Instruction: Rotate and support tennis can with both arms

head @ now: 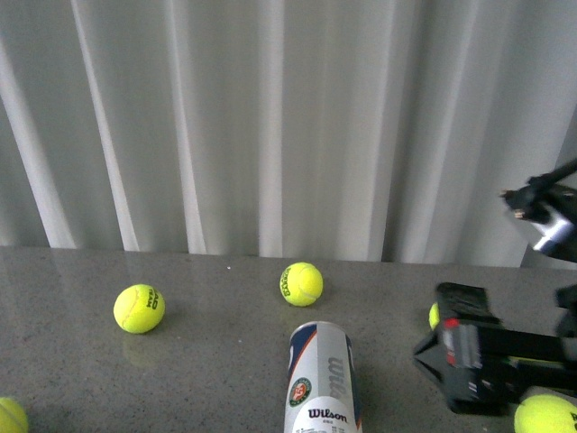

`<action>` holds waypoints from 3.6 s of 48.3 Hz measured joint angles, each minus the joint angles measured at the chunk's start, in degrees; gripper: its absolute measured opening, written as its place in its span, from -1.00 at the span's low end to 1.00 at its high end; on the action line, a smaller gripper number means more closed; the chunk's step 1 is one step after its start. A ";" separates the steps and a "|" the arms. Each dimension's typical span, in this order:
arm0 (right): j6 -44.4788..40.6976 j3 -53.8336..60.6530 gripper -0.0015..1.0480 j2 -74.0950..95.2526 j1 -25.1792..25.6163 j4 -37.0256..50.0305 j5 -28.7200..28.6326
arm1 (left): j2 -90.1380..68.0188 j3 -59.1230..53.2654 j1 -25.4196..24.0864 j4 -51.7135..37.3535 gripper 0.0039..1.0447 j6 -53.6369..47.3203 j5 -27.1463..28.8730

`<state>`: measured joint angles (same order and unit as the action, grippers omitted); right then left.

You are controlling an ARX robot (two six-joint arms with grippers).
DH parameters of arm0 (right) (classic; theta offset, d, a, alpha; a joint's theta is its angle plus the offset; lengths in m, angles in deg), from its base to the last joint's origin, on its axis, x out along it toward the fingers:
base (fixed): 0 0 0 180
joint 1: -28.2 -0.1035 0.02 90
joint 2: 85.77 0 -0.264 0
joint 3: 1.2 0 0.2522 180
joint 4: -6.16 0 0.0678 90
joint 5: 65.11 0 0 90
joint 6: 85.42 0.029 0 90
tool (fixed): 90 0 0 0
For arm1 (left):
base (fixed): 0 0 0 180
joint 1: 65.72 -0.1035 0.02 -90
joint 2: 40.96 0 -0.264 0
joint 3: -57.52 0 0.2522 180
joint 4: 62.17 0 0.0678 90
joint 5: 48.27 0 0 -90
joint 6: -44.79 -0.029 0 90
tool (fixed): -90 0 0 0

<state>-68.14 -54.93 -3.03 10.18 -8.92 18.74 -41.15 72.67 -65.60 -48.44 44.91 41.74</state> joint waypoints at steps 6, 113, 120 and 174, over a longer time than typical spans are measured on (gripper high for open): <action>2.73 -6.12 0.87 8.68 -1.57 -0.77 -0.15 | 0.00 0.00 0.00 0.00 0.88 0.00 0.00; -42.64 -22.18 -0.64 29.57 -1.11 -7.91 -11.45 | 0.00 0.00 0.00 0.00 0.88 0.00 0.00; -57.18 -21.49 -0.74 27.15 -1.51 -8.76 -14.60 | 0.00 0.00 0.00 0.00 0.88 0.00 0.00; -84.02 -26.60 0.12 37.81 -4.79 -6.47 -12.90 | 0.00 0.00 0.00 0.00 0.88 0.00 0.00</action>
<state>-152.16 -81.53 34.78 5.39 -15.39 5.85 -41.15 72.67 -65.60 -48.44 44.91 41.74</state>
